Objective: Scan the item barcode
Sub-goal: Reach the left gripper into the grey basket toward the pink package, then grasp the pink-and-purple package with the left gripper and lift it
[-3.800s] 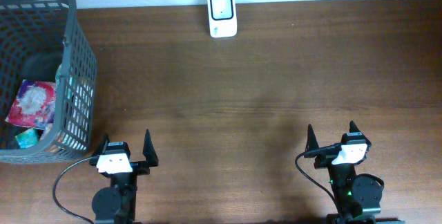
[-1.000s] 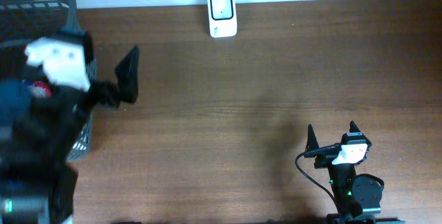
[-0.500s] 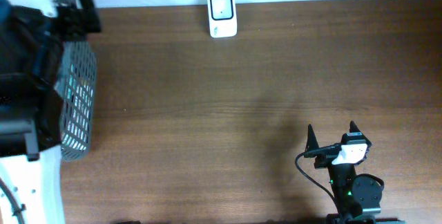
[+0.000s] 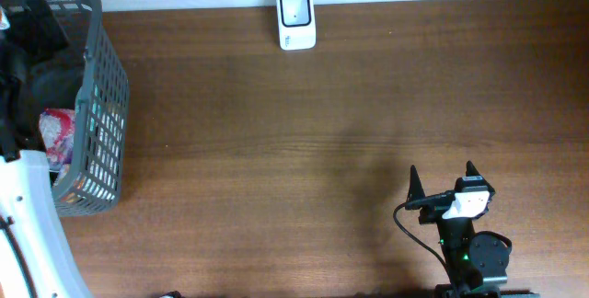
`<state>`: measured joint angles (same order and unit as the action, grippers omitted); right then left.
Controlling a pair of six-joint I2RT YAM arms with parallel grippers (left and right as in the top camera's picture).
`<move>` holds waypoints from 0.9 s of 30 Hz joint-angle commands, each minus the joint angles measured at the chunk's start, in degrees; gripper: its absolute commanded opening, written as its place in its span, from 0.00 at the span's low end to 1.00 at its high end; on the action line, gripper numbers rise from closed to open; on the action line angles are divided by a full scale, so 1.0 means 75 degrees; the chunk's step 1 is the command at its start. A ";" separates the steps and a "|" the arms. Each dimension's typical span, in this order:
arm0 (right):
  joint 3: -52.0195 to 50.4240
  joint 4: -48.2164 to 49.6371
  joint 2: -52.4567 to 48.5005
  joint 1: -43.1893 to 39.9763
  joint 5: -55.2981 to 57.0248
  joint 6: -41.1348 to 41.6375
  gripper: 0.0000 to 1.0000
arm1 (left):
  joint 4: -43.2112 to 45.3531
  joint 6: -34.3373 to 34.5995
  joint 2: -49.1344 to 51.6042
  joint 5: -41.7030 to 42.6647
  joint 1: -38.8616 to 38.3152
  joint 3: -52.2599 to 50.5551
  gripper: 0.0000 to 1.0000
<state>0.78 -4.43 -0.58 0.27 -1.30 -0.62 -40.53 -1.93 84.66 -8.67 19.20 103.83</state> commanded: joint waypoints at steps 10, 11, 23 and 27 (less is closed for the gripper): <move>-0.0061 -0.0017 0.0050 -0.0047 0.0067 0.0029 0.98 | -0.0493 0.0044 0.1107 -0.2203 0.1224 0.0061 0.98; -0.0061 -0.0017 0.0052 -0.0047 0.0067 0.0029 0.99 | -0.0562 -0.0393 0.1279 -0.1594 0.1466 0.0061 0.95; -0.0061 -0.0017 0.0052 -0.0047 0.0067 0.0029 0.99 | -0.1562 -0.2308 0.3337 0.1043 0.1883 0.0061 0.88; -0.0061 -0.0017 0.0052 -0.0047 0.0067 0.0029 0.99 | -0.2022 -0.2958 0.3902 0.0997 0.1859 0.0061 0.84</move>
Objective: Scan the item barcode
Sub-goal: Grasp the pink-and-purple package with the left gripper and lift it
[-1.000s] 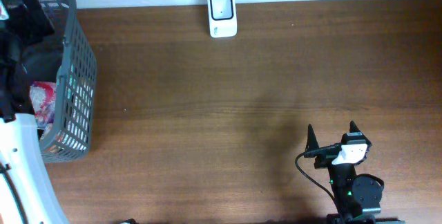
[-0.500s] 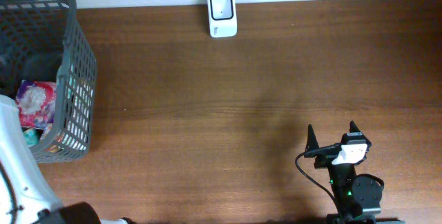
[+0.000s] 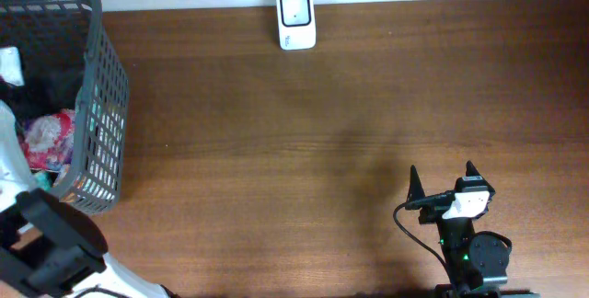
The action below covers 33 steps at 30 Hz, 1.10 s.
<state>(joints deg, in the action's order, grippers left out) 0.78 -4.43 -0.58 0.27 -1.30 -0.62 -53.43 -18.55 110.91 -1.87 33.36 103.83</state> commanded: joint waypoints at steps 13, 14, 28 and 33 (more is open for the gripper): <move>-0.0061 -0.0017 0.0052 -0.0047 0.0067 0.0029 0.99 | -0.0970 -0.2853 0.1498 -0.0956 -0.0245 -0.0423 0.72; -0.0061 -0.0017 0.0052 -0.0047 0.0067 0.0029 0.99 | -0.0697 -0.2815 0.1498 -0.1577 -0.0306 -0.0592 0.74; -0.0061 -0.0017 0.0050 -0.0047 0.0067 0.0029 0.99 | 0.0682 -0.0396 0.0918 -0.3130 -0.0609 -0.0726 0.00; -0.0061 -0.0017 0.0052 -0.0047 0.0067 0.0029 0.99 | 0.0769 0.0758 -0.0965 -0.0647 -0.0947 0.0612 0.00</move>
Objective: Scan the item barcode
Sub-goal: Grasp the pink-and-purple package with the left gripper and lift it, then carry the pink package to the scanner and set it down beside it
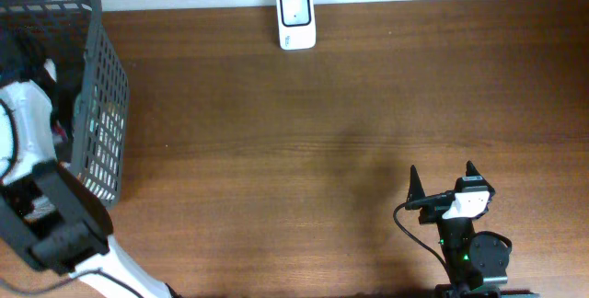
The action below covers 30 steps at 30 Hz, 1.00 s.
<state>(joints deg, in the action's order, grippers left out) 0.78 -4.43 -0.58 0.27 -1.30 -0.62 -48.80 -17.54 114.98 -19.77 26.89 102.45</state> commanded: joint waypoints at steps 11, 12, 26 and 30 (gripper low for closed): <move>-0.0061 -0.0017 0.0052 -0.0047 0.0067 0.0029 0.99 | 0.0970 0.4820 -0.4290 0.8131 -0.0609 0.0901 0.00; -0.0061 -0.0017 0.0052 -0.0047 0.0067 0.0029 0.99 | 0.0831 0.4852 -0.4258 0.8183 -0.0938 0.0883 0.00; -0.0061 -0.0017 0.0052 -0.0047 0.0067 0.0029 0.99 | -0.0822 0.6269 -0.0423 0.3112 -0.6668 0.0842 0.00; -0.0061 -0.0017 0.0052 -0.0047 0.0067 0.0029 0.99 | -0.0863 0.6540 0.1026 0.3115 -0.7434 0.0845 0.00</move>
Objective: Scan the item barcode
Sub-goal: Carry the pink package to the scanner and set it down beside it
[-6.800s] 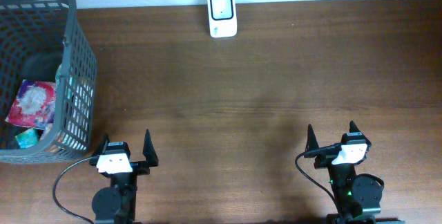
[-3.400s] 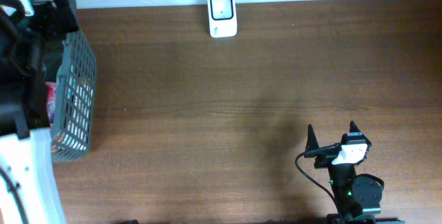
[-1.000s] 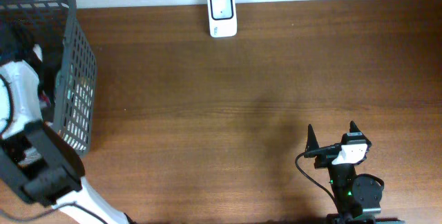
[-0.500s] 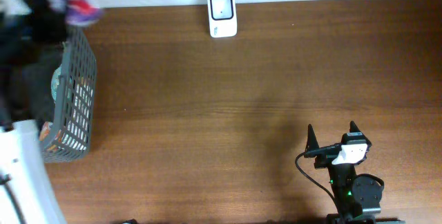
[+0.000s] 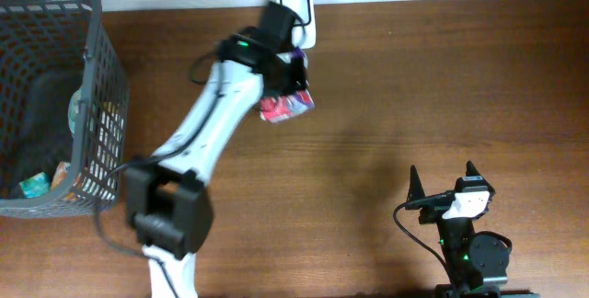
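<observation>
In the overhead view my left arm reaches across the table to the far edge. Its gripper (image 5: 290, 85) is shut on a pink and red packet (image 5: 287, 108), which hangs just in front of the white barcode scanner (image 5: 300, 5). The wrist covers the scanner's left part. No barcode shows on the packet from above. My right gripper (image 5: 442, 178) rests near the front right of the table, fingers spread open and holding nothing.
A grey wire basket (image 5: 103, 86) stands at the far left with a few small packets (image 5: 35, 185) left inside. The left arm's base and elbow (image 5: 166, 220) sit at the front left.
My left gripper was down in the basket at the left. It now hangs in front of the scanner at the far middle, shut on the pink packet. The right arm has not moved.
The pink packet lay in the basket with my left arm beside it. Then the arm was drawn back toward the front left, the packet still in the basket. Then the arm was over the packet in the basket. Now the packet is held by the scanner.
</observation>
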`<state>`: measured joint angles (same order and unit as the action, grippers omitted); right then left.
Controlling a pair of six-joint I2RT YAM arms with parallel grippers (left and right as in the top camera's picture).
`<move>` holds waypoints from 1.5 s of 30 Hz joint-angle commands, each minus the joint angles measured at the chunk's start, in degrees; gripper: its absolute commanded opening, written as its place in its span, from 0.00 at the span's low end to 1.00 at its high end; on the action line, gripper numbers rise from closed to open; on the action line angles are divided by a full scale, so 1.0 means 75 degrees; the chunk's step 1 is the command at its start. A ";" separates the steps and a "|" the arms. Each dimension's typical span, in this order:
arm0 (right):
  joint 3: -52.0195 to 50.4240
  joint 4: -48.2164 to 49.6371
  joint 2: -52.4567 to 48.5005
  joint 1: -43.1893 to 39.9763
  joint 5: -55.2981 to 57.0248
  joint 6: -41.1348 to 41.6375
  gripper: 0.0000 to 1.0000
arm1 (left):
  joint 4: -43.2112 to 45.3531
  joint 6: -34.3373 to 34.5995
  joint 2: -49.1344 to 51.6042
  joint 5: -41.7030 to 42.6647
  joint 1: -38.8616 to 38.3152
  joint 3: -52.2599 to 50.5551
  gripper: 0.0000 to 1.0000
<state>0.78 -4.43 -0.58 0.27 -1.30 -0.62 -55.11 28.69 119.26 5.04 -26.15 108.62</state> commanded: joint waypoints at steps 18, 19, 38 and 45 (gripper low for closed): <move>-0.0061 -0.0017 0.0052 -0.0047 0.0067 0.0029 0.99 | -0.1947 -0.2483 0.0385 0.0609 0.0994 0.1888 0.91; -0.0061 -0.0017 0.0050 -0.0047 0.0067 0.0029 0.99 | -0.2095 -0.2763 0.0560 0.1148 0.1081 0.1874 0.91; -0.0061 -0.0017 0.0052 -0.0047 0.0067 0.0029 0.99 | -0.3209 -0.2780 0.2611 0.2020 -0.0125 0.2192 0.66; -0.0061 -0.0017 0.0050 -0.0047 0.0067 0.0029 0.99 | -0.4214 -0.2978 0.2611 0.1801 0.0125 0.4800 0.67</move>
<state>0.78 -4.43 -0.58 0.27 -1.30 -0.62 -83.66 7.81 138.96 19.35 -25.74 136.77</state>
